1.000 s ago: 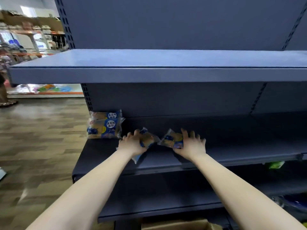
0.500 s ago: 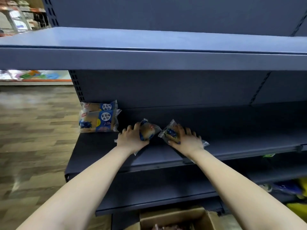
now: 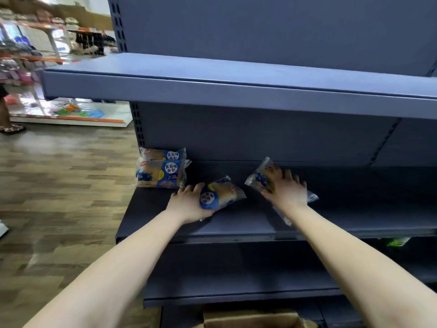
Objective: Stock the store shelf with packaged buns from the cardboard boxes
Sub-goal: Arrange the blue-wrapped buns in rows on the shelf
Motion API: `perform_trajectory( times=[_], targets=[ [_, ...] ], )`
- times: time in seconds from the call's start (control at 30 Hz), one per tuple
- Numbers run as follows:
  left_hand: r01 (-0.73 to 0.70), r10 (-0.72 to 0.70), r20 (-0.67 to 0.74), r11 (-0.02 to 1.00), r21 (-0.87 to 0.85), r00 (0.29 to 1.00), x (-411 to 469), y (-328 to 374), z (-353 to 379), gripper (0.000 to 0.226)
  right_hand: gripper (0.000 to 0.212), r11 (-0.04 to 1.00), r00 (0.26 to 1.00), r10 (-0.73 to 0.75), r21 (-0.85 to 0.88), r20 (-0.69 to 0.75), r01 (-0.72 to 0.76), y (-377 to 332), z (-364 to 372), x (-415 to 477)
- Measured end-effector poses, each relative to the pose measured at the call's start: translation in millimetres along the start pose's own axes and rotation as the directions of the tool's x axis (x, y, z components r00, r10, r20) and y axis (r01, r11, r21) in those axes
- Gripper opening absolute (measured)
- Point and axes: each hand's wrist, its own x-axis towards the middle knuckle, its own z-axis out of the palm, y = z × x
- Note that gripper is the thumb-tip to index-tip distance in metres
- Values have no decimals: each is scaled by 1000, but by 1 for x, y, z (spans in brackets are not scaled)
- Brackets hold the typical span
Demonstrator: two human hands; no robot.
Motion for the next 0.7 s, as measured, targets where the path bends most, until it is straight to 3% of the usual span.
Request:
perform_trajectory(
  times=[0.23, 0.53, 0.7],
  targets=[
    [15, -15, 94, 1000, 9, 995, -21, -39, -17, 95, 78, 966, 965, -248, 53, -88, 253, -75, -22, 19],
    [78, -78, 12, 996, -43, 997, -78, -110, -36, 89, 81, 864, 870, -480, 112, -112, 491, -171, -15, 27],
    [113, -112, 20, 992, -58, 993, -104, -142, -49, 104, 80, 790, 797, -587, 118, -140, 602, -216, -16, 33]
  ],
)
